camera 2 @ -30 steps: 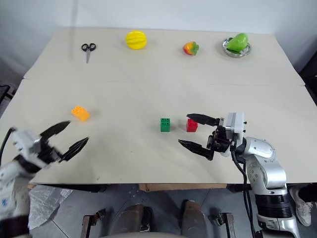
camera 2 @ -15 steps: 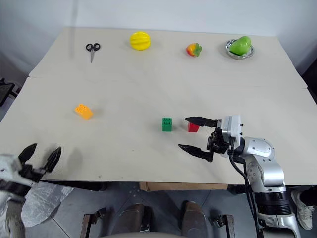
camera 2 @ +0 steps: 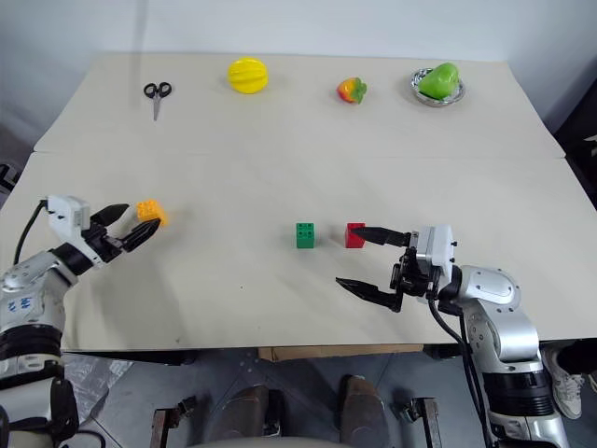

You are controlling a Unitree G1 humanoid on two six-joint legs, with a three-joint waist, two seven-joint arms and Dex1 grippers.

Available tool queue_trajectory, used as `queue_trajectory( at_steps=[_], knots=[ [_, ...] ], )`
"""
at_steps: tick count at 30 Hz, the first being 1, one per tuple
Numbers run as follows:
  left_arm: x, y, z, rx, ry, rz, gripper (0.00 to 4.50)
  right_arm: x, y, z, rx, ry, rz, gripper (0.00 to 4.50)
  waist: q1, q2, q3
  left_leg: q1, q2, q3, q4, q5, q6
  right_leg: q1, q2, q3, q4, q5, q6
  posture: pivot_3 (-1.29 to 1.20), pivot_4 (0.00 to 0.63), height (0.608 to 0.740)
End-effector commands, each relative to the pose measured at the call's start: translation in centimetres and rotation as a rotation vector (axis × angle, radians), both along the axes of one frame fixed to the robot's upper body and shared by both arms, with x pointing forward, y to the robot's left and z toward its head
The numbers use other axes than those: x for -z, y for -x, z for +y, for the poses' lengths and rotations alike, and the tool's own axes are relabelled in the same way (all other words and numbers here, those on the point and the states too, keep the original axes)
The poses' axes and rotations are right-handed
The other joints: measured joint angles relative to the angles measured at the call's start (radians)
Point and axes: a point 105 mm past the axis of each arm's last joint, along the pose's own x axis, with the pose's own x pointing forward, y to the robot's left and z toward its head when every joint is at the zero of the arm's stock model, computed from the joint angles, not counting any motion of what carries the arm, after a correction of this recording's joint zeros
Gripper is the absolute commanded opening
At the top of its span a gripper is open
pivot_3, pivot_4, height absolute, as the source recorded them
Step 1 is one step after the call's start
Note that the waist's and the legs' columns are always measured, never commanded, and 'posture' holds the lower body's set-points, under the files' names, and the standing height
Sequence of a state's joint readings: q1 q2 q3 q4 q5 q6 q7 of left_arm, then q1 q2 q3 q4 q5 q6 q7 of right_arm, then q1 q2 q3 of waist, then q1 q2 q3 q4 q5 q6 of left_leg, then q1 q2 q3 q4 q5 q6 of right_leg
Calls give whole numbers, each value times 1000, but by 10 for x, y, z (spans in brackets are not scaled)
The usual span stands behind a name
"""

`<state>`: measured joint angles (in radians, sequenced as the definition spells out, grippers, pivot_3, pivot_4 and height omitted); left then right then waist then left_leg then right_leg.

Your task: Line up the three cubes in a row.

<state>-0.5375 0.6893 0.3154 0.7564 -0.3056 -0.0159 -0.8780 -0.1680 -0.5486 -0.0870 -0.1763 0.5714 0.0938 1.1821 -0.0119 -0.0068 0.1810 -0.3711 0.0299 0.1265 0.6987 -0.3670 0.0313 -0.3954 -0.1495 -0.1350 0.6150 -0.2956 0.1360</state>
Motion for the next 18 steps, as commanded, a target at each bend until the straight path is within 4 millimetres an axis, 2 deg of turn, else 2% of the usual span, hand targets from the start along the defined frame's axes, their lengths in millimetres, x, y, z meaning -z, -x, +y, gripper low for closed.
queue_trajectory(
  at_steps=[1, 5, 6, 14, 15, 18],
  knots=[
    [-5, 0, 4, 9, -33, -15, 3401, -10, 4, -2, 12, -3, -47, 4500, -2, 0, 0, 0, 0, 0, 0, 0, 0, 0, 0, 0, 0, 0, 0, 0, 150, 740],
    [-5, 0, 0, 36, -13, -16, 2200, -8, 5, -3, 29, -6, -44, 4500, -4, 0, 0, 0, 1, 0, 0, 0, 0, 0, 0, 0, 0, 0, 0, 0, 150, 740],
    [-4, 1, -1, 42, -14, -16, 2086, -7, 6, -3, 32, -6, -43, 4500, -4, 0, 0, 0, 1, 0, 0, 0, 0, 0, 0, 0, 0, 0, 0, 0, 150, 740],
    [0, 10, -11, 134, -13, 7, 2087, -8, 4, -2, 39, -13, -47, 4500, -1, 0, 0, 0, 1, 0, 1, 0, 0, 0, 0, 1, 1, 0, 0, 0, 150, 740],
    [2, 10, -12, 141, -27, 16, 2794, -8, 3, -2, 39, -13, -47, 4500, 0, 0, 0, 0, 1, 0, 1, 0, 0, 0, 0, 1, 1, 0, 0, 0, 150, 740],
    [4, 14, -15, 181, -84, 20, 3622, -9, 3, -1, 38, -14, -49, 4500, 1, 0, 0, 0, 1, 0, 1, 0, 0, 0, 0, 1, 1, 0, 0, 0, 150, 740]
  ],
)
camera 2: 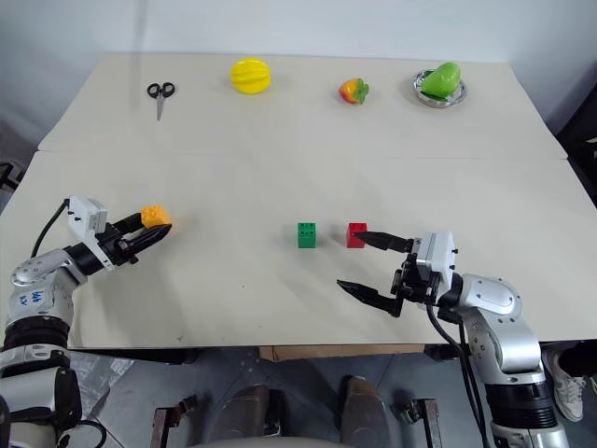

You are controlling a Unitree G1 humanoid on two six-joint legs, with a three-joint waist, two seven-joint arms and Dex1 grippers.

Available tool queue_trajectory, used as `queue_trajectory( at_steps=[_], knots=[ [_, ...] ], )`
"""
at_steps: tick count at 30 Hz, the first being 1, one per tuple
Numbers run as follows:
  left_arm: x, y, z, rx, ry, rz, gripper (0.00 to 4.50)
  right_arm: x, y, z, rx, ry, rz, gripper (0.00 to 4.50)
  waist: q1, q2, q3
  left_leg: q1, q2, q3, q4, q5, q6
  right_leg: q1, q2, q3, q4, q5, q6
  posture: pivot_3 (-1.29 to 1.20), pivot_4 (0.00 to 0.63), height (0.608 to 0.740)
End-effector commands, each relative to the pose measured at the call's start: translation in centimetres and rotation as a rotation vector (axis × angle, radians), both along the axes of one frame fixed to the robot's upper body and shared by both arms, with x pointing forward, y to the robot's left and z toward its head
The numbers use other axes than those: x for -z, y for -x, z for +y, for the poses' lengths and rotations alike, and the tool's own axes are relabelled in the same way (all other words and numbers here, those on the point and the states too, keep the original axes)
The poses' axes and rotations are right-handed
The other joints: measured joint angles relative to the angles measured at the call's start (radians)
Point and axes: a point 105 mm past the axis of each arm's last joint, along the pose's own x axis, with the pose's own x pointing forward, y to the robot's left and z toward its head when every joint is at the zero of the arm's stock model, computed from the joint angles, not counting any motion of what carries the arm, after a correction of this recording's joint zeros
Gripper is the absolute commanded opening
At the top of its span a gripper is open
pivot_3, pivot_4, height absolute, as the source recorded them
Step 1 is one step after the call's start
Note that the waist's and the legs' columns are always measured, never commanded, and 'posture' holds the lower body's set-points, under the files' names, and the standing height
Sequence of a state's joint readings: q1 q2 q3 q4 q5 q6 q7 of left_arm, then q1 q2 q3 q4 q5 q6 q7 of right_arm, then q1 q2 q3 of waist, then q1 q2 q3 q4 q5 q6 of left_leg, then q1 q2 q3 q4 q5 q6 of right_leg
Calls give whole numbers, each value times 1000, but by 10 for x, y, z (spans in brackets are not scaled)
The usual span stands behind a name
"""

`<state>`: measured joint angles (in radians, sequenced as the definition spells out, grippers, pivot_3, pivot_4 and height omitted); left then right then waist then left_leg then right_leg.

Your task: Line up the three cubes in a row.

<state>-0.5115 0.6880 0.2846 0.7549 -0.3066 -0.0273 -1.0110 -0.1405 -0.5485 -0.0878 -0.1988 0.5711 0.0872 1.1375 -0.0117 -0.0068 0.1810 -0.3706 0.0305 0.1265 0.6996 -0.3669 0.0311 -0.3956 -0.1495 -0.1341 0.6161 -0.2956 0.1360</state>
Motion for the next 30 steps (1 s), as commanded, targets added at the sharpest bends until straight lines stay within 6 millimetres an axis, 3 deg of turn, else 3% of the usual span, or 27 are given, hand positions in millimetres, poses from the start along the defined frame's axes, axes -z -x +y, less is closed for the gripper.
queue_trajectory(
  at_steps=[1, 3, 10, 18, 24, 28, 30],
  knots=[
    [-10, 3, 0, 51, -89, -39, 3912, -10, 2, 0, -3, -4, -51, 4500, 2, 0, 0, 0, 0, 0, 0, 0, 0, 0, 0, 0, 0, 0, 0, 0, 150, 740],
    [-16, 4, 2, 86, -116, -43, 4472, -10, 1, 1, -5, -3, -51, 4500, 4, 0, 0, 0, 0, 0, 0, 0, 0, 0, 0, 0, 0, 0, 0, 0, 150, 740],
    [-24, 9, 15, 212, -271, 47, 4472, -12, 1, -1, -8, 6, -50, 4500, 8, 0, 0, 0, 0, 4, 0, 0, 0, -1, 0, 0, 1, 0, 0, 0, 150, 740],
    [-26, 0, 6, 235, -251, 9, 4472, -10, 5, 1, 1, 1, -38, 4500, 7, 0, 0, 0, 0, 9, 0, 0, 0, -1, 0, 0, 1, 0, 0, 0, 150, 740],
    [-31, -1, 16, 203, -270, 28, 4472, -13, 3, -2, 3, 6, -39, 4500, 6, 0, 0, 0, 0, 9, 0, 0, 0, -1, 0, 0, 1, 0, 0, 0, 150, 740],
    [-30, -1, 10, 236, -243, 34, 4472, -13, 4, -1, 3, 7, -36, 4500, 6, 0, 0, 0, 0, 10, 0, 0, 0, -2, 0, 0, 1, 0, 0, 0, 150, 740],
    [-27, 0, 7, 257, -229, 42, 4098, -13, 4, -1, 3, 8, -34, 4500, 6, 0, 0, -1, 0, 10, 0, 0, 0, -2, 0, 0, 1, 0, 0, 0, 150, 740]
  ],
)
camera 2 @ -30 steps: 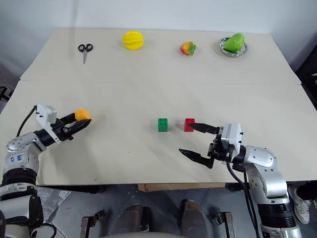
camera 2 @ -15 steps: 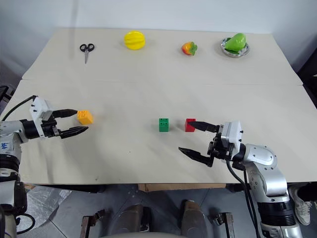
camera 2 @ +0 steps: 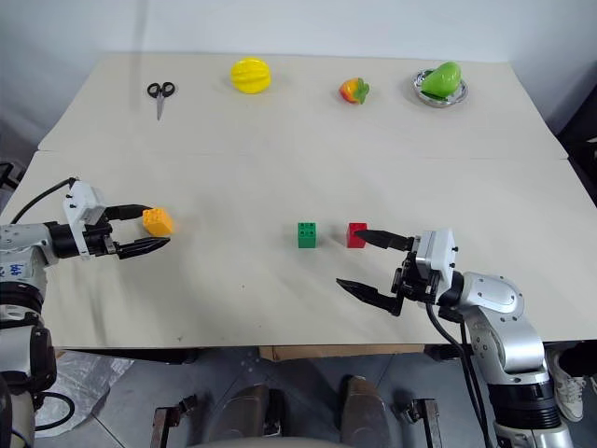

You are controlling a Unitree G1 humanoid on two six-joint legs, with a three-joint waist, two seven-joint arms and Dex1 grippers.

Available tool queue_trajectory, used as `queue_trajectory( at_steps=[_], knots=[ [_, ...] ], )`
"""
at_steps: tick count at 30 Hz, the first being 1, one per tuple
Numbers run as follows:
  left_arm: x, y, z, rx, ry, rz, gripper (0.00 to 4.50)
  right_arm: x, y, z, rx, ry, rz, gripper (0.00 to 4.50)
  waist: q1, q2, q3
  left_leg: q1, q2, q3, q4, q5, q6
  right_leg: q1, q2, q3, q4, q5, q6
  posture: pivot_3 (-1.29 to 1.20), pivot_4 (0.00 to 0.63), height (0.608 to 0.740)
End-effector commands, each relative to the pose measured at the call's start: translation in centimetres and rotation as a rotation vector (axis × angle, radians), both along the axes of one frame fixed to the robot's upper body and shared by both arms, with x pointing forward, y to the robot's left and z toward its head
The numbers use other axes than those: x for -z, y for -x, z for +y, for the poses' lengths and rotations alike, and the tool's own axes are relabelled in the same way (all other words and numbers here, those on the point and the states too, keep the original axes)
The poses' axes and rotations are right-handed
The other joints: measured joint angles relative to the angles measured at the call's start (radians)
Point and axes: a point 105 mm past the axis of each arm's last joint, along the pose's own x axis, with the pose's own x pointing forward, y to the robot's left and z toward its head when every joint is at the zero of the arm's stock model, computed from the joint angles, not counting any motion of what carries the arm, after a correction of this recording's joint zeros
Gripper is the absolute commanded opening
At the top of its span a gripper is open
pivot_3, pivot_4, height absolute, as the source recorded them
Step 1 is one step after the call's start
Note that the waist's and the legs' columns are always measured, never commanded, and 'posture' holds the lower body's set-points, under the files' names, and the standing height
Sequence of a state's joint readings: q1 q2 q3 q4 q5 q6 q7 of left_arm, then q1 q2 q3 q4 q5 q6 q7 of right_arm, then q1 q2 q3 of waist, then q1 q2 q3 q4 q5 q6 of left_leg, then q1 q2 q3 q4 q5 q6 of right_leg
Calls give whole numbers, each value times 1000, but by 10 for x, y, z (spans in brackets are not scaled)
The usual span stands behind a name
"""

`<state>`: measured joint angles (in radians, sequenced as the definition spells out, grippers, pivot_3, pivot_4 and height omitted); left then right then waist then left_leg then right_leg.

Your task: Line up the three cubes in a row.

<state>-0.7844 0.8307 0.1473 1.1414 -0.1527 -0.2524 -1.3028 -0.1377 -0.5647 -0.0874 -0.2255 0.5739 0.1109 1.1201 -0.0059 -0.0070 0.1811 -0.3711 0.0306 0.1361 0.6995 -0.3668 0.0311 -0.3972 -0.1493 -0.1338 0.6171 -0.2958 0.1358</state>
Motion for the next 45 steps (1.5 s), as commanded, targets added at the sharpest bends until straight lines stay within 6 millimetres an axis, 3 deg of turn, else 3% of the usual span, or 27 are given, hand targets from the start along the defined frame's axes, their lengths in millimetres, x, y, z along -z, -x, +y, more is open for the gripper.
queue_trajectory(
  at_steps=[1, 8, 10, 14, 17, 19, 23, 30, 36, 45],
  knots=[
    [-6, 1, -3, 34, 21, -9, 3897, -11, 2, -2, -2, -4, -39, 4500, 0, 0, 0, 0, 0, 0, 0, 0, 0, 0, 0, 0, 0, 0, 0, 0, 150, 740],
    [-3, 11, 4, 48, 19, 38, 1852, -12, 1, -3, 1, -5, -43, 4500, 0, 0, 0, 0, 0, 0, 0, 0, 0, 0, 0, 0, 0, 0, 0, 0, 150, 740],
    [-3, 13, 5, 50, 24, 38, 1481, -11, 0, -2, 1, -7, -43, 4500, -1, 0, 0, 0, 0, 0, 0, 0, 0, 0, 0, 0, 0, 0, 0, 0, 150, 740],
    [-4, 13, 3, 53, 44, 14, 1481, -10, 0, 0, -3, -9, -40, 4500, 0, 0, 0, 0, 0, 0, 0, 0, 0, 0, 0, 0, 1, 0, 0, 0, 150, 740],
    [-6, 13, -11, 113, 57, -13, 1481, -9, 0, -2, -2, -6, -39, 4500, 2, 0, 0, 0, 0, 0, 0, 0, 0, 0, 0, 0, 1, 0, 0, 0, 150, 740],
    [-14, 9, -30, 186, 62, -52, 1481, -11, 0, -8, 12, -10, -31, 4500, 6, 0, 0, 0, 0, 0, 1, 0, 0, 0, 0, 0, 1, 0, 0, 0, 150, 740],
    [-24, -1, -92, 414, -12, -103, 1481, -9, 6, -24, 41, 6, 5, 4500, 19, -1, 0, -1, -1, -1, 3, 0, 0, 1, -1, 0, 1, 0, 0, 0, 150, 740],
    [-11, -22, -151, 538, -125, -56, 1481, -1, 18, -46, 93, 30, 61, 4500, 15, -1, 0, 0, 0, 0, 3, 0, 0, 1, 0, 0, 1, 0, 0, 0, 150, 740],
    [2, -33, -164, 530, -176, -23, 1481, 3, 24, -56, 151, 19, 73, 4500, 3, -1, 0, 0, 0, 0, 1, 0, 0, 1, 0, 1, 0, 0, 0, 0, 150, 740],
    [5, -31, -159, 554, -204, 10, 1481, 8, 31, -51, 174, -7, 82, 4500, 5, -1, 0, 0, 0, 0, 3, 0, 0, 1, 0, 1, 1, 0, 0, 0, 150, 740]
  ],
)
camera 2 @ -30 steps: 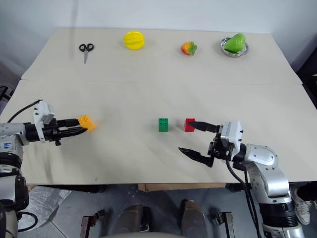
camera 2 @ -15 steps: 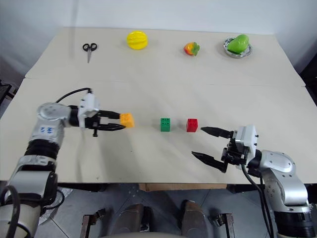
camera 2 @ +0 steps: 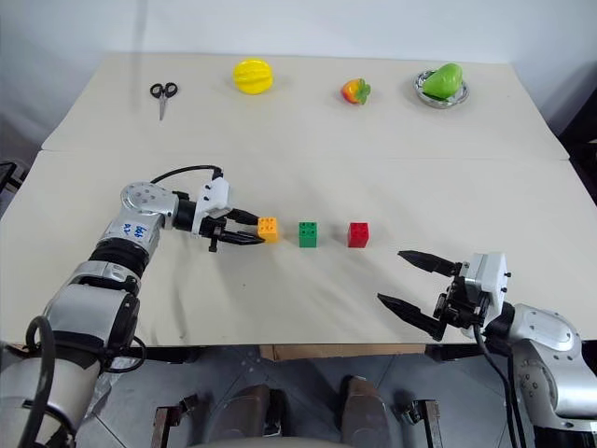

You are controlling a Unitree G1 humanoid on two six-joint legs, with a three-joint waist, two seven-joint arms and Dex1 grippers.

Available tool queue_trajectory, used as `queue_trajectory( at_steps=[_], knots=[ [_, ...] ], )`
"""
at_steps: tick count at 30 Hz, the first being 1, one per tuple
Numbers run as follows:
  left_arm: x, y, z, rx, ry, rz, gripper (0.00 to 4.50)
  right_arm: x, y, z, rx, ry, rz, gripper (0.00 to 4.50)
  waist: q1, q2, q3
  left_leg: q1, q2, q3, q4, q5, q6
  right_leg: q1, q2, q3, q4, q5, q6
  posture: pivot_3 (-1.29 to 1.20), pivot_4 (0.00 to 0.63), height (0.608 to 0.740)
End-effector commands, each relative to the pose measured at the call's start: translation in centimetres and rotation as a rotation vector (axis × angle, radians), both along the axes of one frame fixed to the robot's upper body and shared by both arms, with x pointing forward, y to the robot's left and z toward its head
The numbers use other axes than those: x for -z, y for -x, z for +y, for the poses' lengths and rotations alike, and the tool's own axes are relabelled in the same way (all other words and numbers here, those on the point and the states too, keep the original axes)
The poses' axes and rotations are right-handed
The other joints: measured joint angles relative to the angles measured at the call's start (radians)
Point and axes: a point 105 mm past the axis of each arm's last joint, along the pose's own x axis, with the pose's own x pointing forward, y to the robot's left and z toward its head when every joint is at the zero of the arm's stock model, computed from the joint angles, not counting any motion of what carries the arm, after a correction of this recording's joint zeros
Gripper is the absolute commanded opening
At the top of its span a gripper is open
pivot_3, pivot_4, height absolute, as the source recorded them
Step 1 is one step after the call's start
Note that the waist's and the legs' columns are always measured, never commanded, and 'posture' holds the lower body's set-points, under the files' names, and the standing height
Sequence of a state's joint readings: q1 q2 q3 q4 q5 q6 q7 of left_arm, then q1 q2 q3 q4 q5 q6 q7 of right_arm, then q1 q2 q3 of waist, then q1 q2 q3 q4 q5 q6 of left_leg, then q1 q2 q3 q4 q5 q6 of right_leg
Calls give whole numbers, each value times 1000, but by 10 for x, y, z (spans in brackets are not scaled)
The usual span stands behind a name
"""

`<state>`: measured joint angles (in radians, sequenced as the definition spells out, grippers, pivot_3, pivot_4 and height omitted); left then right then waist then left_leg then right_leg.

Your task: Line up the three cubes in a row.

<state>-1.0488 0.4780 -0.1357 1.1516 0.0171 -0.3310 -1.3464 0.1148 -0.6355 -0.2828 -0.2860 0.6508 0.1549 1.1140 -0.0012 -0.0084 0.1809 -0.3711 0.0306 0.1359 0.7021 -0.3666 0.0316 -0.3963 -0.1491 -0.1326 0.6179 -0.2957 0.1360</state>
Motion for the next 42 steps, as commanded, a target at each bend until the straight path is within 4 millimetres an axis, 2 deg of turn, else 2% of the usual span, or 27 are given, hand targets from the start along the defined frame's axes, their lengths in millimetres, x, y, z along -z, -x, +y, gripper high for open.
queue_trajectory(
  at_steps=[1, 3, 5, 11, 17, 23, 31, 36, 42],
  knots=[
    [0, 5, 6, 32, -7, 38, 1481, -8, 5, 2, -5, -9, -43, 4500, -1, 0, 0, 0, 0, 0, 0, 0, 0, 0, 0, 0, 0, 0, 0, 0, 150, 740],
    [-4, 9, 7, 60, 15, 56, 1481, -8, 5, 1, -4, -6, -40, 4500, -2, 0, 0, 0, 0, 0, 0, 0, 0, 0, 0, 0, 0, 0, 0, 0, 150, 740],
    [-8, 10, 9, 72, 18, 40, 2193, -8, 3, -1, -3, -4, -41, 4500, -1, 0, 0, 0, 0, 0, 0, 0, 0, 0, 0, 0, 0, 0, 0, 0, 150, 740],
    [-5, 6, 18, 28, -17, 24, 2193, -8, 0, 0, -9, -3, -44, 4500, 0, 0, 0, 0, 0, 0, 0, 0, 0, 0, 0, 0, 0, 0, 0, 0, 150, 740],
    [-8, 0, 18, -24, 11, -8, 2193, -7, -1, 2, -15, -6, -43, 4500, 2, 0, 0, 0, 0, -5, 0, 0, 0, 0, 0, 0, 0, 0, 0, 0, 150, 740],
    [-11, 14, 18, 90, 50, 46, 2193, -6, 0, 3, -18, -2, -39, 4500, 1, 0, 0, 0, 0, -3, 0, 0, 0, 0, 0, 0, 0, 0, 0, 0, 150, 740],
    [-10, 18, 22, 74, 102, 22, 4482, -5, 1, 4, -19, -3, -32, 4500, 0, 0, 0, 0, 0, -5, 0, 0, 0, 0, 0, 0, 0, 0, 0, 0, 150, 740],
    [-4, 22, 14, 94, 132, 51, 4482, -4, 0, 5, -22, 0, -30, 4500, 3, 0, 0, 0, 0, -6, 0, 0, 0, 0, 0, 0, 0, 0, 0, 0, 150, 740],
    [-2, 16, 4, 61, 147, 52, 4482, -6, -2, 5, -24, 3, -36, 4500, 2, 0, 0, 0, 0, -7, 1, 0, 0, 0, 0, 0, 0, 0, 0, 0, 150, 740]
  ],
)
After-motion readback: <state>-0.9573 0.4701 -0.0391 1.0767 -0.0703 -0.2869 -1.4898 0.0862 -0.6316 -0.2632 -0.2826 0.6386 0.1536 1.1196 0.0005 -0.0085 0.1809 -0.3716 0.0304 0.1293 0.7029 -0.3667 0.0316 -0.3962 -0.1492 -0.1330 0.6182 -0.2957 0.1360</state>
